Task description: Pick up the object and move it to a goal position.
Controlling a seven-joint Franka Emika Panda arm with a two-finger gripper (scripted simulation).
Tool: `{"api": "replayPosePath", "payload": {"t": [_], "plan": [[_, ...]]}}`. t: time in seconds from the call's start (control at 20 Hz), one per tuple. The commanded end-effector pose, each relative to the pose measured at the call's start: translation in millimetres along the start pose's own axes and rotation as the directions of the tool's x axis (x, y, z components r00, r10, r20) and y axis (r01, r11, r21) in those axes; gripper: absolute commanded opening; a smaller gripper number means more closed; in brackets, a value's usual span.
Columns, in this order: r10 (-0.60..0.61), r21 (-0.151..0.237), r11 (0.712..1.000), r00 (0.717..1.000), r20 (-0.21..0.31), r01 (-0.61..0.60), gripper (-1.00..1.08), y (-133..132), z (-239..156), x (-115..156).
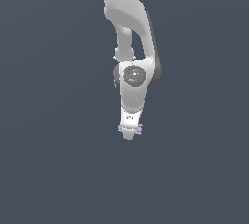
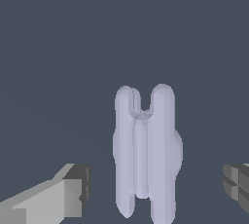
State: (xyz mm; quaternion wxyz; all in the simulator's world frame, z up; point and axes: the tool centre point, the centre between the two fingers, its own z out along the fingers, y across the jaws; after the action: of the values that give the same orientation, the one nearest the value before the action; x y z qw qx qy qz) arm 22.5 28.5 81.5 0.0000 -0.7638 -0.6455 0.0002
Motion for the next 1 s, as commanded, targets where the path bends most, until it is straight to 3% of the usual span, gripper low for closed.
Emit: {"api": "replayPosePath", "payload": {"t": [0.0,0.8,0.85,0.95], "plan": [[0.0,0.0,1.0,1.0,0.0,0.0,1.0,0,0,0],[-0.005,0.0,1.0,1.0,0.0,0.005,1.0,0,50,0],[-0.005,0.0,1.0,1.0,0.0,0.005,-1.0,0,50,0],[-0.005,0.0,1.0,1.0,0.0,0.005,-1.0,0,50,0]]}}
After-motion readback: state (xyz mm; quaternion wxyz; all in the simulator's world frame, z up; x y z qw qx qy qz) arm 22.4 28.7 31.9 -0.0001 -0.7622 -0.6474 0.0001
